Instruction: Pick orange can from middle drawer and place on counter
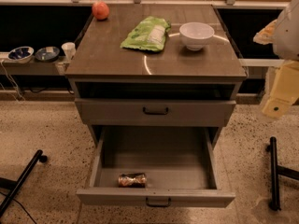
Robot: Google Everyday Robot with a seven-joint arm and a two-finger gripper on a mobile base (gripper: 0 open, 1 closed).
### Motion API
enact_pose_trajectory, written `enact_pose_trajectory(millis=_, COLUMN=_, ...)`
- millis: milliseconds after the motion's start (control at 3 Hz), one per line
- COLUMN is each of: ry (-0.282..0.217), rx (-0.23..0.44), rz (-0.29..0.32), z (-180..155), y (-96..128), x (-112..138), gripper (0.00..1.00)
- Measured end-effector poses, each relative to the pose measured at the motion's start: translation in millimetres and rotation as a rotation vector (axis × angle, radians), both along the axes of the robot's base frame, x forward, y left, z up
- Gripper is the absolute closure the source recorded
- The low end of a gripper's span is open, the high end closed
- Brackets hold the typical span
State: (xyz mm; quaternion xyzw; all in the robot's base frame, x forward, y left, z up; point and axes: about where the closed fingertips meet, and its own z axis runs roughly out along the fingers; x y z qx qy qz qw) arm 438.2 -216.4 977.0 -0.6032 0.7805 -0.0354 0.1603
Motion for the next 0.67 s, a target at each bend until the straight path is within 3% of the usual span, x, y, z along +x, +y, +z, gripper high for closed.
enact_pose_trajectory(millis=333, ry=0.000, rx=0.000, rz=0.000, z=0.0, y=0.0, x=0.0, gripper=0.00)
enact_pose_trajectory(millis=667, ry=-0.002, rx=-0.026, rz=0.047, z=-28.0, y=35.2, x=12.0, gripper=0.00)
